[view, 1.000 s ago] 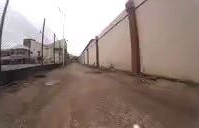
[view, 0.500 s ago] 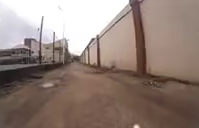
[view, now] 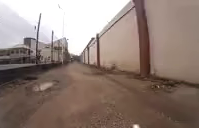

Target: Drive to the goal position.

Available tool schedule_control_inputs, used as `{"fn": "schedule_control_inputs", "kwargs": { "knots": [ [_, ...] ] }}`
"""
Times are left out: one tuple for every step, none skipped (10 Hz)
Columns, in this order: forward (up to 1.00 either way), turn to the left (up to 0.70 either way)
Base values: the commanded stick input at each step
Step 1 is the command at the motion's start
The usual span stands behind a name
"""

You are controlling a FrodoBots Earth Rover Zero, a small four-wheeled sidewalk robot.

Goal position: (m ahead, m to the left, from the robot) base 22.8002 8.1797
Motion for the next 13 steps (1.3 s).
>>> {"fn": "schedule_control_inputs", "kwargs": {
  "knots": [
    [0.7,0.0],
    [0.7,0.01],
    [0.7,0.26],
    [0.7,0.35],
    [0.7,0.27],
    [0.7,0.02],
    [0.7,0.0],
    [0.7,0.0],
    [0.7,0.0],
    [0.7,0.0],
    [0.7,0.17],
    [0.7,0.35],
    [0.7,0.35]
  ]
}}
